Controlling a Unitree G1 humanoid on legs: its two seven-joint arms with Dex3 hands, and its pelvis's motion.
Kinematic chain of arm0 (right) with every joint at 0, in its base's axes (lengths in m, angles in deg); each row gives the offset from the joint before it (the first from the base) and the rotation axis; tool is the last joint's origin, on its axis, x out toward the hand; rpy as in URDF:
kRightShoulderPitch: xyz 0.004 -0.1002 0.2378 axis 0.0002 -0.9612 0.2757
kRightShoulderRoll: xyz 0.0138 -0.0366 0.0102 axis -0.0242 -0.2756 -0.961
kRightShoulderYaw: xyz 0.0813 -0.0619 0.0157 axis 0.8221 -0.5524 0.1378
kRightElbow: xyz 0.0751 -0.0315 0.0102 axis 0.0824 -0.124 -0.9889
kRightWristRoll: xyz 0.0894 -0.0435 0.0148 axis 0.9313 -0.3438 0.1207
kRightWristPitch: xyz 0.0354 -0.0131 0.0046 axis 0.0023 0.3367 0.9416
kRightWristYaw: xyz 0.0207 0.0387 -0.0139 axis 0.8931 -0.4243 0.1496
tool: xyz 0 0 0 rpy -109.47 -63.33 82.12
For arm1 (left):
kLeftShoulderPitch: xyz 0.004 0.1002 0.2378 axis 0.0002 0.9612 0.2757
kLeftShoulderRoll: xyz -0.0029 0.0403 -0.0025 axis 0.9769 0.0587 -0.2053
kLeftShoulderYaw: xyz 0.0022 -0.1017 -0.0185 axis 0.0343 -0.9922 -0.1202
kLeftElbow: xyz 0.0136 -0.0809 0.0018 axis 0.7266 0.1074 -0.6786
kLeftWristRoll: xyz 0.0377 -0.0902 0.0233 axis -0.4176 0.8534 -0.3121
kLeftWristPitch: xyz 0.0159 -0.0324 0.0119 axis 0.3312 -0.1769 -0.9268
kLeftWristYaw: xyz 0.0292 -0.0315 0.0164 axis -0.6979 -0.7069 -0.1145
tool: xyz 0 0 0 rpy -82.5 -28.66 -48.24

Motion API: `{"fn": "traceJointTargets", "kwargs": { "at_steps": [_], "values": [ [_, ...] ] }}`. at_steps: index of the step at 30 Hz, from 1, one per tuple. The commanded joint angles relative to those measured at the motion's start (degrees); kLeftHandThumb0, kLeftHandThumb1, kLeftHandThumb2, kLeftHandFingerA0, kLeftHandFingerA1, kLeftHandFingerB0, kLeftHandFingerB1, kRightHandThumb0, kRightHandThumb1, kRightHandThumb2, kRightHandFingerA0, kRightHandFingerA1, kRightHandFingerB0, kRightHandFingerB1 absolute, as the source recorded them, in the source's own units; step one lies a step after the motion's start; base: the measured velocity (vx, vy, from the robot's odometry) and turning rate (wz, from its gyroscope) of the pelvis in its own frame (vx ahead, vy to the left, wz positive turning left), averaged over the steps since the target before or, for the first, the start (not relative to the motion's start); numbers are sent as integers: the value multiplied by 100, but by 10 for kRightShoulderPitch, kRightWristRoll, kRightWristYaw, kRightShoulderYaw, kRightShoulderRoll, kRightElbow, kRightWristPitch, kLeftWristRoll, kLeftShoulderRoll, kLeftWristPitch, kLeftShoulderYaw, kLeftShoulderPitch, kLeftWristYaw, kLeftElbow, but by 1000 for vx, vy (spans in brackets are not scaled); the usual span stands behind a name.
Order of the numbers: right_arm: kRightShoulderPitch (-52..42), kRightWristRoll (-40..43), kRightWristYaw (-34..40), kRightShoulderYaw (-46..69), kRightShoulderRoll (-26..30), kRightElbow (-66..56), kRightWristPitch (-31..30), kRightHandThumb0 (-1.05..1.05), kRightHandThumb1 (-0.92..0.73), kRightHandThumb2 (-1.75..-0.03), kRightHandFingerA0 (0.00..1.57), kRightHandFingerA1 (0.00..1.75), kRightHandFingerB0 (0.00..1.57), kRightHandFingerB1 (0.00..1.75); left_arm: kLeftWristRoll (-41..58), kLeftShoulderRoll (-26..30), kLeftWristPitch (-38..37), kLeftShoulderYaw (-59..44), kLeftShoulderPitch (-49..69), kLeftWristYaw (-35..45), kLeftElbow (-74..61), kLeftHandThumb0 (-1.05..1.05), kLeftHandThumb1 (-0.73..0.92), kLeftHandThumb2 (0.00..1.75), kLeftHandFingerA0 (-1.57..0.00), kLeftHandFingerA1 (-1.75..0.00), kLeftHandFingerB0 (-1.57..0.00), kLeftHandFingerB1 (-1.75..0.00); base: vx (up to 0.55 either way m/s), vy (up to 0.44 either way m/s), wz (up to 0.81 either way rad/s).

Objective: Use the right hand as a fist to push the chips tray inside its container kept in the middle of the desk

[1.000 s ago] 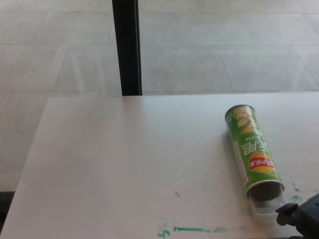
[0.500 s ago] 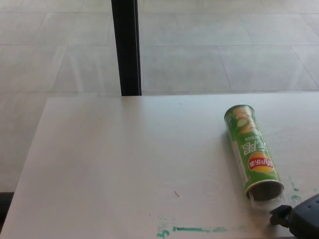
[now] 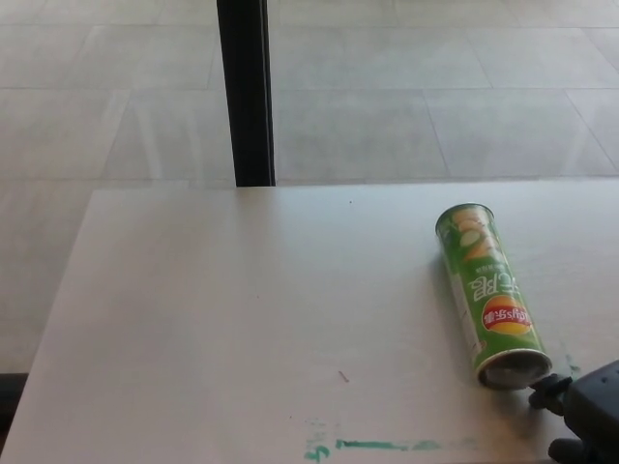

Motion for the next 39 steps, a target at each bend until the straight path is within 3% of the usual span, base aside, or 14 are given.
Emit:
{"fn": "traceJointTargets", "kwargs": {
  "at_steps": [1, 3, 11, 14, 15, 17, 18, 20, 21, 22, 25, 26, 32, 39],
  "values": [
    [26, 7, -3, -7, 4, 28, -9, -73, -86, -66, 91, 145, 58, 49, 9, -2, -14, -3, 8, 5, -6, -56, 33, 169, -39, -112, -27, -93, 0, 0, 0],
    [49, -17, -14, -21, 6, 40, -22, -76, -90, -67, 86, 155, 55, 50, 7, -1, -15, -1, 4, -2, 3, -36, 62, 139, -37, -86, -19, -73, 0, 0, 0],
    [101, -22, -8, -56, -4, 88, -34, -76, -88, -66, 80, 150, 56, 59, 10, 1, -24, -1, 12, 7, 2, -42, 60, 142, -34, -87, -7, -69, 0, 0, 0],
    [125, -14, -9, -60, -18, 117, -39, -76, -78, -72, 77, 156, 57, 93, 10, 1, -24, 0, 12, 6, 3, -64, 30, 168, -39, -112, -23, -91, 0, 0, 0],
    [128, -15, -17, -63, -23, 116, -43, -74, -86, -69, 77, 145, 57, 72, 10, 2, -22, 0, 11, 7, 3, -43, 60, 143, -32, -87, -12, -73, 0, 0, 0],
    [127, -15, -11, -69, -25, 118, -41, -73, -86, -69, 78, 143, 58, 75, 9, 0, -20, 1, 10, 2, 4, -59, 32, 167, -38, -108, -24, -89, 0, 0, 0],
    [124, -11, -9, -69, -25, 118, -39, -74, -86, -69, 78, 144, 57, 73, 7, 0, -24, 2, 10, 0, 5, -38, 63, 141, -39, -88, -15, -72, 0, 0, 0],
    [113, 4, -16, -65, -24, 110, -34, -73, -85, -68, 80, 140, 56, 65, 6, -1, -28, 5, 12, 1, 5, -57, 32, 168, -41, -110, -26, -90, 0, 0, 0],
    [99, 5, -23, -65, -17, 99, -35, -73, -85, -67, 87, 138, 52, 50, 10, -2, -23, 3, 14, 6, -1, -38, 63, 142, -35, -87, -14, -72, 0, 0, 0],
    [96, 4, -30, -65, -15, 95, -37, -73, -84, -67, 85, 133, 51, 43, 12, -2, -23, 2, 14, 6, -1, -58, 31, 169, -38, -111, -28, -94, 0, 0, 0],
    [73, 22, -59, -58, -1, 69, -37, -71, -82, -65, 90, 110, 67, 51, 18, -3, -18, -4, 12, 7, 4, -39, 62, 142, -35, -87, -10, -70, 0, 0, 0],
    [51, 42, -88, -49, 18, 44, -30, -69, -81, -65, 88, 93, 68, 50, 17, -3, -18, -4, 10, 5, 8, -54, 33, 169, -36, -108, -19, -86, 0, 0, 0],
    [-42, 130, -150, 22, 74, -68, -24, -71, -83, -65, 84, 97, 64, 48, 9, -3, -28, 3, 10, -4, 11, -38, 61, 140, -41, -89, -17, -72, 10, -1, 3],
    [-119, 217, -159, 133, 110, -152, 1, -73, -84, -66, 82, 88, 62, 48, 18, -4, -18, -2, 10, -1, 6, -58, 29, 169, -40, -114, -22, -91, 6, -1, 1]
  ]
}}
